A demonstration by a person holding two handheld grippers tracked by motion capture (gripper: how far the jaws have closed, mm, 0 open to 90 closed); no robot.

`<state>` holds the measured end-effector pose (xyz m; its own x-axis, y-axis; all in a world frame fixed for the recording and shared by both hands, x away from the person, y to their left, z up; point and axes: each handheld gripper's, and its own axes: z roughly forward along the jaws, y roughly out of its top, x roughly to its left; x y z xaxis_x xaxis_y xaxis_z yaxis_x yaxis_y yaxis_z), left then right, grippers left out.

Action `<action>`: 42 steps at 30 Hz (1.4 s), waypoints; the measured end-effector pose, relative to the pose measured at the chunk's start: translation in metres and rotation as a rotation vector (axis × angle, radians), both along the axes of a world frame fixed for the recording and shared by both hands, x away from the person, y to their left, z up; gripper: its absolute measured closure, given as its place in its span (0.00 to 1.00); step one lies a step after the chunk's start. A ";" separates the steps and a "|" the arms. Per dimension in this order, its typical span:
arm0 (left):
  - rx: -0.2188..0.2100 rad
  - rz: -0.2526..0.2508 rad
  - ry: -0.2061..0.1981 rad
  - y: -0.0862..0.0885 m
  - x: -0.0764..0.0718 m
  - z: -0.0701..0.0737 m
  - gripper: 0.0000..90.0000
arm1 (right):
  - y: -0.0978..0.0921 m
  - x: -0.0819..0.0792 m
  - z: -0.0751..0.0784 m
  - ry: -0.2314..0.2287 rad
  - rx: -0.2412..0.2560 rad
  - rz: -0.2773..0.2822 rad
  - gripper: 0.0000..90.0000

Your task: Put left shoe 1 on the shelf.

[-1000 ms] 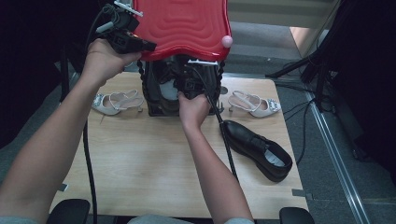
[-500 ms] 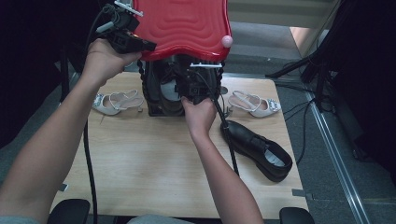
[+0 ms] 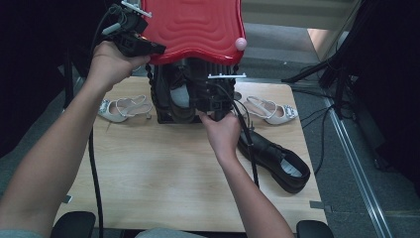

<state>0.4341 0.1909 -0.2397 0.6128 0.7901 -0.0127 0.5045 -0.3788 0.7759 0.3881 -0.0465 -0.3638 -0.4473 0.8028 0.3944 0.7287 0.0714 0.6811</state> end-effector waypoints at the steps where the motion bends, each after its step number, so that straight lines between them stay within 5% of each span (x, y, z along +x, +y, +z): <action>1: 0.000 0.000 0.000 0.000 0.000 0.000 1.00 | -0.002 -0.004 -0.001 -0.004 -0.005 0.007 0.65; 6: 0.000 0.001 -0.001 0.000 0.000 0.000 1.00 | -0.009 -0.022 -0.016 -0.009 -0.010 0.055 0.73; 14: 0.002 0.001 0.002 0.000 -0.001 0.000 1.00 | -0.005 -0.030 -0.050 -0.015 -0.024 0.107 1.00; 20: 0.003 -0.002 0.002 0.000 -0.001 0.000 1.00 | 0.010 -0.022 -0.071 -0.044 -0.033 0.109 1.00; 32: 0.006 0.004 0.012 -0.001 -0.001 0.001 1.00 | 0.028 -0.011 -0.059 -0.075 -0.057 0.099 1.00; 42: 0.006 0.001 0.008 -0.001 -0.001 0.001 1.00 | 0.052 0.016 -0.050 -0.053 -0.052 0.097 1.00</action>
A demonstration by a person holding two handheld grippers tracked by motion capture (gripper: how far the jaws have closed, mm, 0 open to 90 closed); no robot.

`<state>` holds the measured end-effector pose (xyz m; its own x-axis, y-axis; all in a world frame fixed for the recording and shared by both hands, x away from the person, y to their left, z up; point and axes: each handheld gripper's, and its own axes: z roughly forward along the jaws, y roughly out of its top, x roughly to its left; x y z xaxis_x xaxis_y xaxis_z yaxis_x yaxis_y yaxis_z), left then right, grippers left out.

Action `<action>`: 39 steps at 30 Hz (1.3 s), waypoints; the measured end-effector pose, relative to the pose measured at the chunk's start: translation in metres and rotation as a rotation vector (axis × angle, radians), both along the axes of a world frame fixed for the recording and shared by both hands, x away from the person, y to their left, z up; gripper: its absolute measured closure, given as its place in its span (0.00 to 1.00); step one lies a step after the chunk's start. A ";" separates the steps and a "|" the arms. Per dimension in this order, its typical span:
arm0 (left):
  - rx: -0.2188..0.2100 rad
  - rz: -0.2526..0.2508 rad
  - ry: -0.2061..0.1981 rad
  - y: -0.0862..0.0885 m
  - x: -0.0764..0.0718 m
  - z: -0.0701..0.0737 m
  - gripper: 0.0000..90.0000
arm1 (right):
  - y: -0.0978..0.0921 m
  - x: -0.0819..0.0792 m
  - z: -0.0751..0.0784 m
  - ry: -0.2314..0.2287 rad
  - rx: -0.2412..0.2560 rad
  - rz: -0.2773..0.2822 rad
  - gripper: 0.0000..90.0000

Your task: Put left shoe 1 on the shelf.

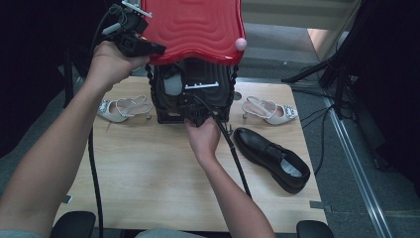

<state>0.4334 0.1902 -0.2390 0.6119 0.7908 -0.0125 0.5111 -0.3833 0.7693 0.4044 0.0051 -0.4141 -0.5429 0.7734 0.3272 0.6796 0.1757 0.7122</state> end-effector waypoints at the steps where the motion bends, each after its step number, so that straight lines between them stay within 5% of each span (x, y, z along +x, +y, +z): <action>1: 0.000 -0.001 0.001 0.000 0.000 0.000 1.00 | 0.002 0.003 0.001 0.005 0.003 -0.002 1.00; 8: 0.001 -0.001 -0.002 0.000 0.000 0.000 1.00 | 0.018 0.021 0.005 0.008 0.016 -0.020 1.00; 12: -0.002 -0.005 -0.008 0.001 -0.001 -0.001 1.00 | 0.027 0.031 -0.002 0.039 -0.017 -0.020 1.00; 16: -0.008 0.001 -0.010 0.001 0.000 -0.001 1.00 | 0.021 0.021 -0.004 0.023 0.034 0.000 1.00; 24: -0.019 0.032 0.012 0.000 0.002 0.001 1.00 | -0.008 -0.004 -0.006 0.030 0.028 0.052 0.99; 28: -0.080 0.016 0.048 0.006 0.000 0.010 0.85 | -0.023 -0.016 -0.004 0.036 0.033 0.074 0.96; 33: -0.058 -0.012 0.056 0.006 -0.012 0.016 0.74 | -0.039 -0.024 -0.001 0.038 0.026 0.102 0.90; 39: -0.100 -0.053 0.083 0.005 -0.031 0.011 0.60 | -0.060 -0.031 -0.002 0.036 0.027 0.153 0.83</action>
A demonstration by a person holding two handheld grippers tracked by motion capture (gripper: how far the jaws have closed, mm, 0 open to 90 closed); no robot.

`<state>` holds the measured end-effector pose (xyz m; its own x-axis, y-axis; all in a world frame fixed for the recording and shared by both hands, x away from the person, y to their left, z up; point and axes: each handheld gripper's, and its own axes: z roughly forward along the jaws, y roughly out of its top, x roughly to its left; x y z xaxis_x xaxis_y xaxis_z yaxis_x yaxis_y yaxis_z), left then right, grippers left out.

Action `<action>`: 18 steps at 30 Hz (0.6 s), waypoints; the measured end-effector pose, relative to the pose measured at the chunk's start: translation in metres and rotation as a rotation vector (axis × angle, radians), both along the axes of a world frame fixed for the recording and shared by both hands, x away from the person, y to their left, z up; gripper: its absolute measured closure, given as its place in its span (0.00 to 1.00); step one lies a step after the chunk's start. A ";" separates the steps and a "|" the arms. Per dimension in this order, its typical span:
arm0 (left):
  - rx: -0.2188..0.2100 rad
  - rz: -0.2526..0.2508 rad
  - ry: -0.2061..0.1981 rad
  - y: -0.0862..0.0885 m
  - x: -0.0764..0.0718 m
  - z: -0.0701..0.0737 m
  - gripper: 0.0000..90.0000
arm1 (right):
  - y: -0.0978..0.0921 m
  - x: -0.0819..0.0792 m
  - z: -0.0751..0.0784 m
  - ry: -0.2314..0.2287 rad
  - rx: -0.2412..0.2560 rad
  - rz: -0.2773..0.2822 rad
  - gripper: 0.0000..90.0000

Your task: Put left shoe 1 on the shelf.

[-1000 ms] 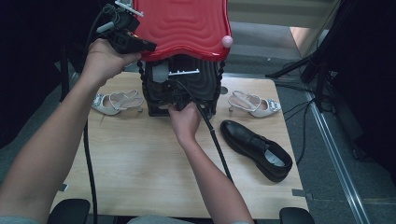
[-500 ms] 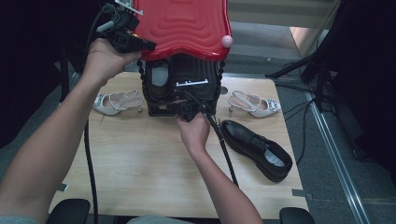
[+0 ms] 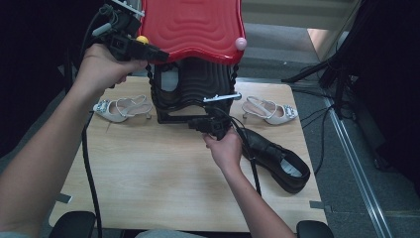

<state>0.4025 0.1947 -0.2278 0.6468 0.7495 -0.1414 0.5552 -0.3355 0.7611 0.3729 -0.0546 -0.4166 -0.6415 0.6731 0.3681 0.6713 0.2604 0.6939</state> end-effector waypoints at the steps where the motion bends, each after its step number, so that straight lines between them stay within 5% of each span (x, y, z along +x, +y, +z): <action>1: 0.000 -0.004 0.005 0.000 -0.002 -0.002 0.58 | -0.003 -0.002 -0.001 -0.001 -0.001 0.015 0.86; 5: -0.008 -0.037 0.039 -0.004 -0.014 -0.016 0.55 | -0.017 -0.007 -0.005 0.010 -0.007 0.031 0.87; 9: -0.018 -0.057 0.052 -0.006 -0.023 -0.029 0.53 | -0.031 -0.010 -0.009 0.069 0.027 0.021 0.87; 18: -0.024 -0.085 0.080 -0.009 -0.040 -0.065 0.52 | -0.057 -0.020 -0.014 0.073 -0.010 0.022 0.75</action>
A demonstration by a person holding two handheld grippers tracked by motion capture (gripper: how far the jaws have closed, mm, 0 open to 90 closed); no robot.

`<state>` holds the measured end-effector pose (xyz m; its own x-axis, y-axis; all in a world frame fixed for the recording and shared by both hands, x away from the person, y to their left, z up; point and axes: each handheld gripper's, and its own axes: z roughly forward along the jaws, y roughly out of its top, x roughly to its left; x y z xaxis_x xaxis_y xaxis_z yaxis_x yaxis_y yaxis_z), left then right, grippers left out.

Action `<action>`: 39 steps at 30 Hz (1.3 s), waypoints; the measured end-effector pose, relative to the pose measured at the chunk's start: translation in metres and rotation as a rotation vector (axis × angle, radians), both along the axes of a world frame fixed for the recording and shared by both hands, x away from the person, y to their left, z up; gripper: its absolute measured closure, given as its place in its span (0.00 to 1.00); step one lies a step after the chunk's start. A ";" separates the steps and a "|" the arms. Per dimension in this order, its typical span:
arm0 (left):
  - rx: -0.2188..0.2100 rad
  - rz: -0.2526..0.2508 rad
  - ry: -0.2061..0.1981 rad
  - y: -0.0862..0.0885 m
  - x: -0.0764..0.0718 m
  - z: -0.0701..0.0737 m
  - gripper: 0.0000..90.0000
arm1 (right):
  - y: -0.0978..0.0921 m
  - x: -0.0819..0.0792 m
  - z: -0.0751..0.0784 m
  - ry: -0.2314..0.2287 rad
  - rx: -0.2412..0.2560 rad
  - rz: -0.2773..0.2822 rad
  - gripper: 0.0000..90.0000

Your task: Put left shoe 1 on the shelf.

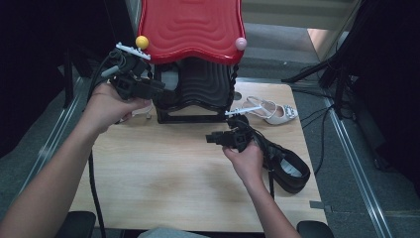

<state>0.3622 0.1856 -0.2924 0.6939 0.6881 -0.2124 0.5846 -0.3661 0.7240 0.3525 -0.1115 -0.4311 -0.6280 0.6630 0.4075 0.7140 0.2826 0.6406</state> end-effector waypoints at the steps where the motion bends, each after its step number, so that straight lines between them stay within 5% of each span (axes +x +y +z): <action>1: -0.001 0.000 0.001 -0.001 -0.001 -0.003 0.52 | -0.002 -0.002 0.000 0.000 -0.005 0.005 0.75; 7: -0.002 -0.018 0.024 -0.005 -0.007 -0.026 0.51 | -0.019 -0.008 0.000 0.000 0.017 -0.003 0.63; 13: -0.001 -0.023 0.034 -0.009 -0.012 -0.046 0.52 | -0.034 -0.013 -0.002 -0.020 0.027 -0.014 0.65; 17: 0.002 -0.033 0.041 -0.012 -0.017 -0.060 0.52 | -0.039 -0.019 -0.003 -0.051 -0.007 -0.035 0.65; 21: 0.004 -0.036 0.050 -0.016 -0.024 -0.073 0.52 | -0.042 -0.022 -0.008 0.002 0.003 -0.043 0.64; 24: 0.005 -0.036 0.056 -0.016 -0.028 -0.082 0.52 | -0.044 -0.031 -0.009 -0.061 -0.049 -0.104 0.63; 33: -0.012 -0.043 0.096 -0.017 -0.033 -0.113 0.52 | -0.062 -0.030 -0.010 0.068 0.017 -0.066 0.70; 39: -0.011 -0.040 0.102 -0.014 -0.036 -0.126 0.53 | -0.080 -0.036 -0.007 0.070 -0.028 -0.055 0.69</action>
